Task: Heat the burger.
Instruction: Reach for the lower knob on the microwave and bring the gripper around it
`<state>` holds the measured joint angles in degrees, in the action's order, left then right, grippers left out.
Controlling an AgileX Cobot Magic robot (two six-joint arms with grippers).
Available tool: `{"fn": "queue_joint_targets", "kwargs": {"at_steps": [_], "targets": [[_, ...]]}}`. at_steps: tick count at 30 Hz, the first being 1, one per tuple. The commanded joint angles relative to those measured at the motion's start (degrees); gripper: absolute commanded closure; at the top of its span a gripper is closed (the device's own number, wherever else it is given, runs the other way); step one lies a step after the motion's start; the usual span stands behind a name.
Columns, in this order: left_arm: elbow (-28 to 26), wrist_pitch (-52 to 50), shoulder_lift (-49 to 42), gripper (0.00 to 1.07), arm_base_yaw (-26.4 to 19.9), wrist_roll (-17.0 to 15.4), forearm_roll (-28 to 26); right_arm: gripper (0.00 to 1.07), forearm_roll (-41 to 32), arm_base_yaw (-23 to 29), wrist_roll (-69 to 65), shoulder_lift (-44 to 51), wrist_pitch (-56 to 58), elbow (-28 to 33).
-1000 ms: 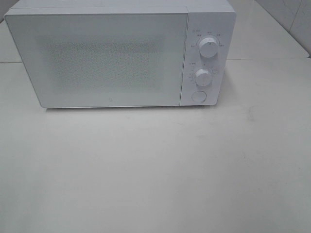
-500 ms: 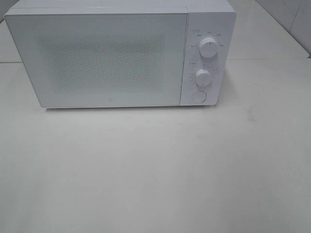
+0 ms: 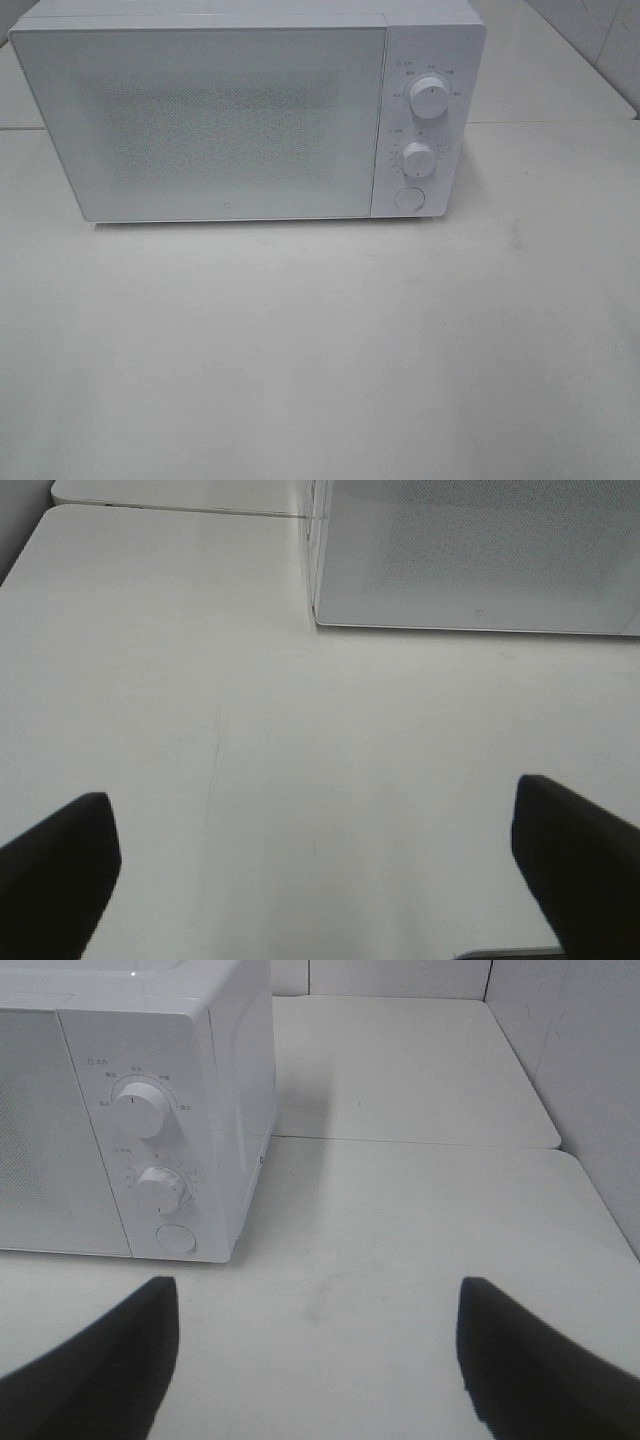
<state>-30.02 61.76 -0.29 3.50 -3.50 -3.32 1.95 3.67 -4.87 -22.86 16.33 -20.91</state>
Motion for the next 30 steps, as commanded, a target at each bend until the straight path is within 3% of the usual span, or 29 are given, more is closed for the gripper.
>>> {"fn": "queue_joint_targets", "kwargs": {"at_steps": [1,30], "targets": [[0.34,-0.57,-0.97,0.06,-0.06,0.11,-0.52,0.32,-0.17,-0.17,-0.4,-2.18,-3.61,0.06],[0.34,-0.57,-0.97,0.06,-0.06,0.11,-0.52,0.32,0.34,-0.17,-3.78,-31.8,-40.68,0.74]]}}
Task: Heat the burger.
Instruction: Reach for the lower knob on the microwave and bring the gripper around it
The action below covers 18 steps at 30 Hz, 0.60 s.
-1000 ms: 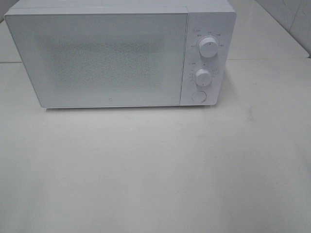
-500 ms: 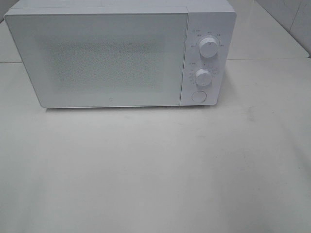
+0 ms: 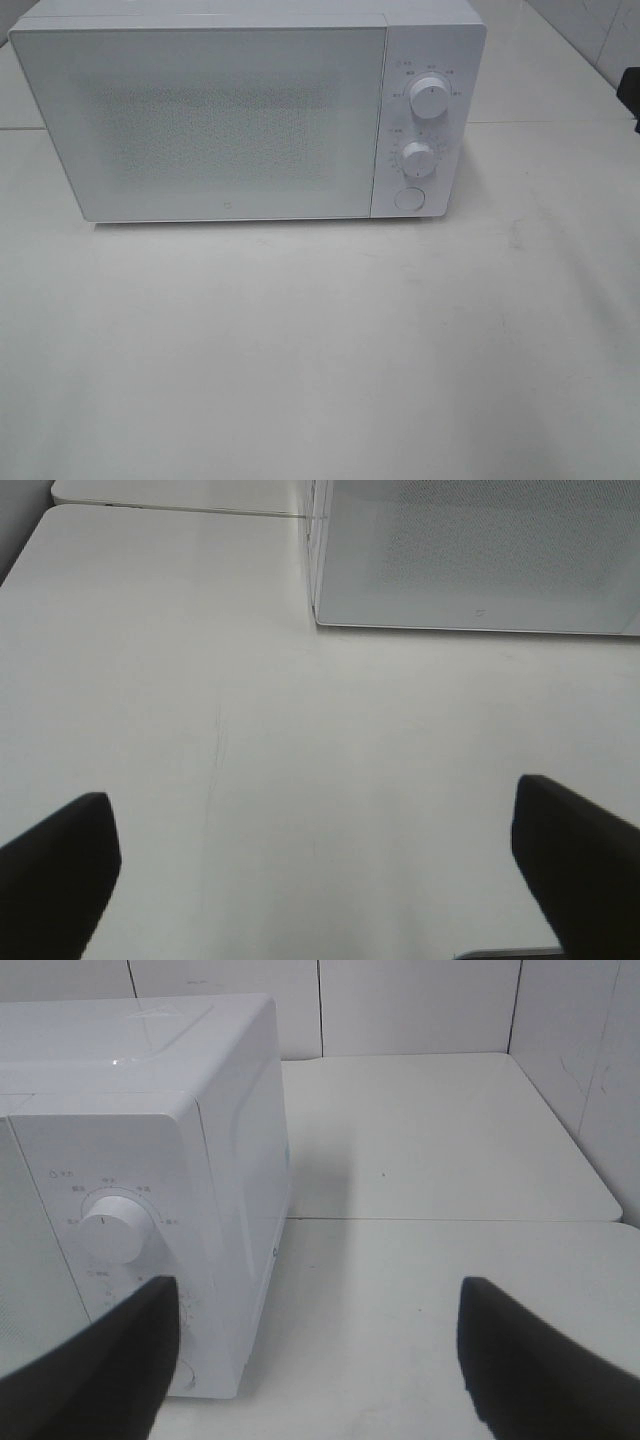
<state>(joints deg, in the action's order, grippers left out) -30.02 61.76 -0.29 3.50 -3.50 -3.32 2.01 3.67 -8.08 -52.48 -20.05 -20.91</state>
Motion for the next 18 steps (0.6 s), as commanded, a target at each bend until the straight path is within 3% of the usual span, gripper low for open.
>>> {"fn": "queue_joint_targets", "kwargs": {"at_steps": [1,7,10,13,14,16,17,18], "targets": [[0.34,-0.57,-0.97,0.06,-0.06,0.11,-0.52,0.32,0.29,-0.17,-0.57,-2.18,-4.3,0.74],[0.34,-0.57,-0.97,0.06,-0.06,0.11,-0.52,0.32,-1.55,-0.17,0.11,-8.48,-17.53,5.79],[0.34,-0.57,-0.97,0.06,-0.06,0.11,-0.52,0.32,-6.47,0.11,1.32,-11.69,-21.37,7.56],[0.34,-0.57,-0.97,0.06,-0.06,0.11,-0.52,0.32,-11.52,3.21,5.67,-15.47,-25.95,8.88],[0.34,-0.57,-0.97,0.06,-0.06,0.11,-0.52,0.32,-14.15,6.76,9.45,-18.39,-30.08,9.74],[0.34,-0.57,-0.97,0.06,-0.06,0.11,-0.52,0.32,-15.87,8.37,11.46,-19.77,-32.31,10.03],[0.34,-0.57,-0.97,0.06,-0.06,0.11,-0.52,0.32,-19.94,12.55,15.13,-23.2,-35.47,10.08],[0.34,-0.57,-0.97,0.06,-0.06,0.11,-0.52,0.32,-19.94,12.55,15.13,-23.2,-35.47,10.08]]}}
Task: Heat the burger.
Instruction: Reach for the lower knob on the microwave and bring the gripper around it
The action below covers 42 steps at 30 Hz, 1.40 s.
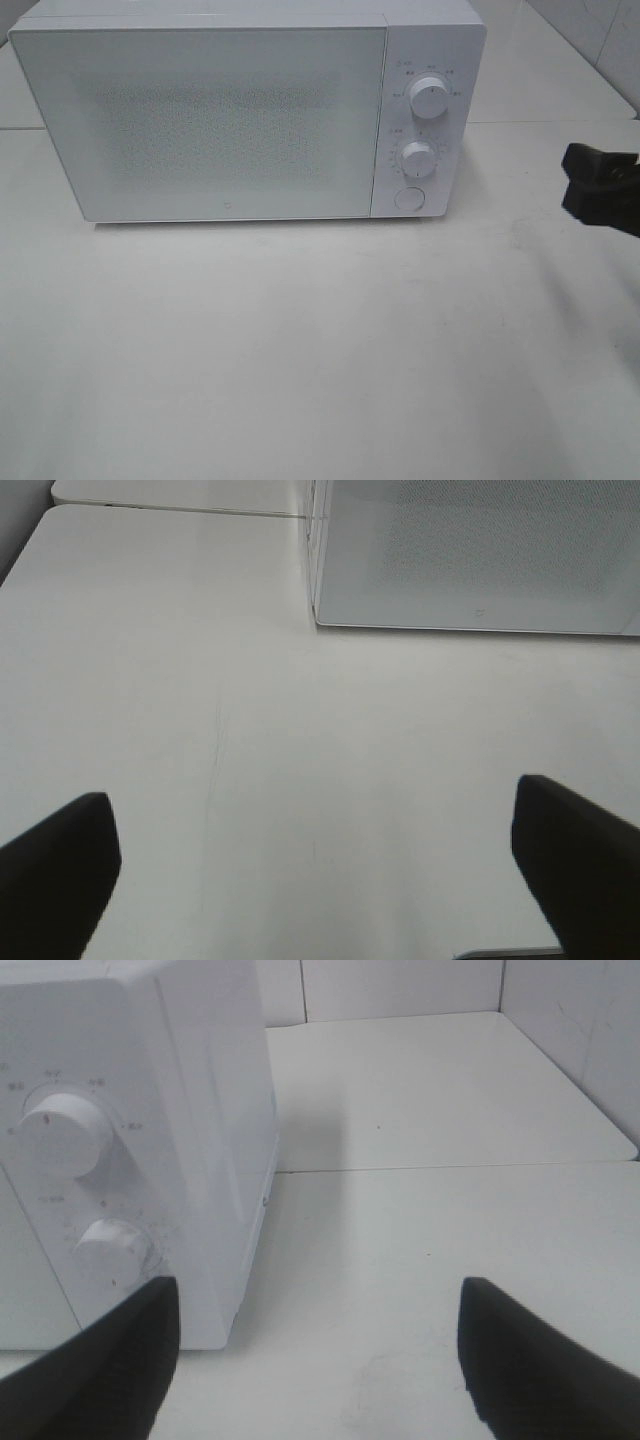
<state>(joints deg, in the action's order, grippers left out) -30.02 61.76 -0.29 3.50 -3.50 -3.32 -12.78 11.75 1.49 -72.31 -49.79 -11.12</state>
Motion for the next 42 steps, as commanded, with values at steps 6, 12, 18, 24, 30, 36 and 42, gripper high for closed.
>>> {"fn": "queue_joint_targets", "kwargs": {"at_steps": [6,12,18,24,30,36,42], "targets": [[0.34,-0.57,-0.97,0.06,-0.06,0.11,-0.52,0.32,-16.62,14.73,11.29,-11.63,-15.99,0.06],[0.34,-0.57,-0.97,0.06,-0.06,0.11,-0.52,0.32,-29.85,25.38,12.2,-17.88,-21.83,-1.38],[0.34,-0.57,-0.97,0.06,-0.06,0.11,-0.52,0.32,-38.73,32.14,12.49,-22.0,-24.47,-4.98],[0.34,-0.57,-0.97,0.06,-0.06,0.11,-0.52,0.32,-43.77,37.24,18.28,-25.1,-24.52,-10.83],[0.34,-0.57,-0.97,0.06,-0.06,0.11,-0.52,0.32,-44.06,37.7,20.97,-27.1,-23.84,-15.01],[0.34,-0.57,-0.97,0.06,-0.06,0.11,-0.52,0.32,-44.0,37.53,20.97,-30.6,-25.61,-18.68],[0.34,-0.57,-0.97,0.06,-0.06,0.11,-0.52,0.32,-43.49,35.35,20.4,-34.84,-26.07,-22.4]]}}
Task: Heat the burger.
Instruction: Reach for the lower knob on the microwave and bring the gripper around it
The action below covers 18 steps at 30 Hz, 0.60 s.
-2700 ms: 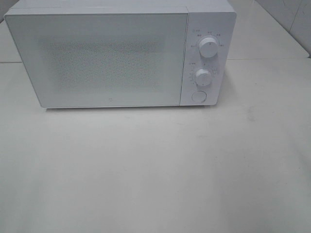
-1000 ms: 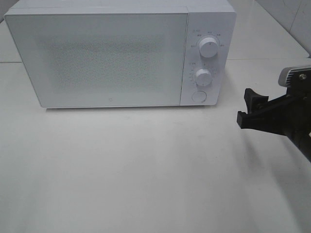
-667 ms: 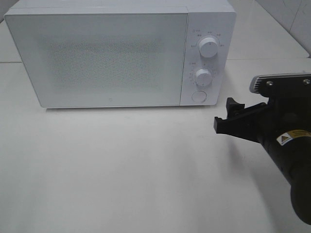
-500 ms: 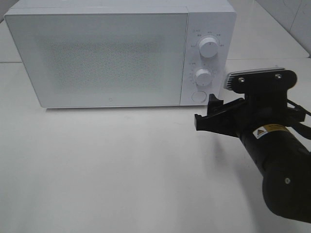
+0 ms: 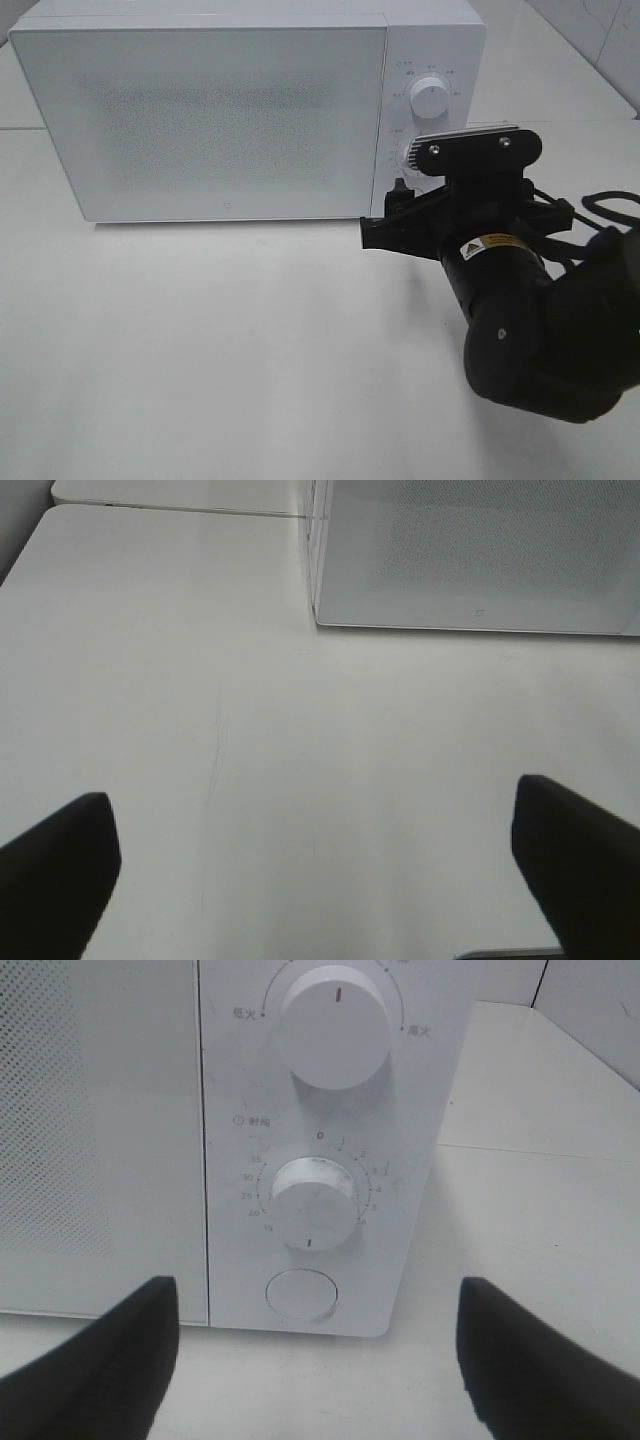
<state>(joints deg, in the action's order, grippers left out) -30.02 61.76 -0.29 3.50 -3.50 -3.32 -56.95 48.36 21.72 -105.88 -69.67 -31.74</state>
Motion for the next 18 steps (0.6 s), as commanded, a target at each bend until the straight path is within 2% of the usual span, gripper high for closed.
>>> {"fn": "queue_joint_targets", "kwargs": {"at_steps": [1,18], "targets": [[0.34,-0.57,-0.97,0.06,-0.06,0.11,-0.52,0.32,0.92,-2.46,-0.34,-2.23,-6.02,-2.98],[0.34,-0.57,-0.97,0.06,-0.06,0.11,-0.52,0.32,6.42,-8.54,-3.21,-8.82,-1.95,-12.09]]}}
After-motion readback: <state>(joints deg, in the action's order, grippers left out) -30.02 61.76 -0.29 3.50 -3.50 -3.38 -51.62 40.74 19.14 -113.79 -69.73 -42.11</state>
